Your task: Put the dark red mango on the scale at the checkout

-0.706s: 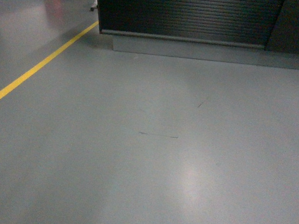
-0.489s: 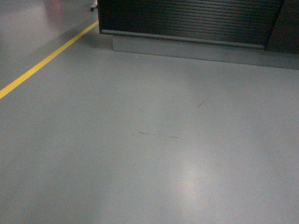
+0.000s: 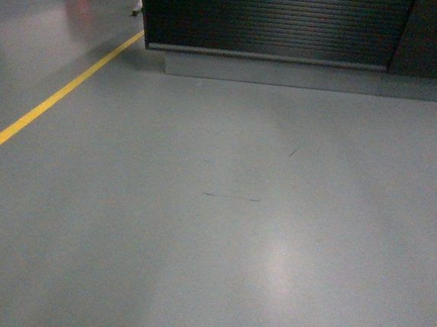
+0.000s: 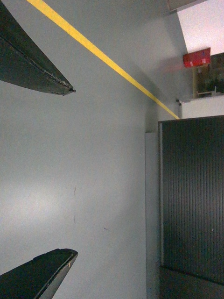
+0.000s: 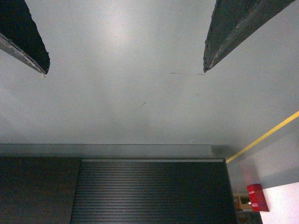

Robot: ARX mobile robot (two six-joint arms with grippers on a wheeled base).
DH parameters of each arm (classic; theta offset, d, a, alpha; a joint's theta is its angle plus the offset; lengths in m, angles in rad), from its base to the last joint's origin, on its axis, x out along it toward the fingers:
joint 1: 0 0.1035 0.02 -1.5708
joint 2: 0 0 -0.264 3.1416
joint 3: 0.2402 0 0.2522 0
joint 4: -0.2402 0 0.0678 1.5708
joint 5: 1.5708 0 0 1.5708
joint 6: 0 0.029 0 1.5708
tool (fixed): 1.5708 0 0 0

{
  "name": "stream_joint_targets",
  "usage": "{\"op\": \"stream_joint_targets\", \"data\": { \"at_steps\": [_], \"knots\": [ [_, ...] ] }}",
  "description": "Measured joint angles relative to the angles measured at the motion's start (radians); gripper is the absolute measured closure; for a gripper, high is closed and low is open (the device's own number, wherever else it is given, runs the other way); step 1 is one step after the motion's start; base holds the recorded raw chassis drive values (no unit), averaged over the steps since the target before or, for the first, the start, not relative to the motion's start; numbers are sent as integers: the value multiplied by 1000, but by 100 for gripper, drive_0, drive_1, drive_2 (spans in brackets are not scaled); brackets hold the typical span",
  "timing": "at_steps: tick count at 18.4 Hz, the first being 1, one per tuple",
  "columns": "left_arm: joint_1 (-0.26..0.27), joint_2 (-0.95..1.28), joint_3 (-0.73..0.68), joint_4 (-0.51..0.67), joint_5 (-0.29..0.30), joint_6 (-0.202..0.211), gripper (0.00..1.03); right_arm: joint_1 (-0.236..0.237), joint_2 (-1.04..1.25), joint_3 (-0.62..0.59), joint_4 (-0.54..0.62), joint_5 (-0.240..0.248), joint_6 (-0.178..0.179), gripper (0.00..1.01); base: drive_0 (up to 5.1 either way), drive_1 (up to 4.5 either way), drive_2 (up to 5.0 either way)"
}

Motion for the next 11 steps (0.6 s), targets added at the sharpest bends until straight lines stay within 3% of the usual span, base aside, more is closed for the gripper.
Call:
{"op": "stream_joint_targets", "data": {
  "at_steps": [3, 11],
  "knots": [
    [0, 0, 0, 0, 0, 0, 5, 0, 0, 0, 0, 0, 0, 3, 0, 71, -71],
    [0, 0, 0, 0, 0, 0, 5, 0, 0, 0, -1, 0, 0, 3, -4, 426, -435]
  ]
}}
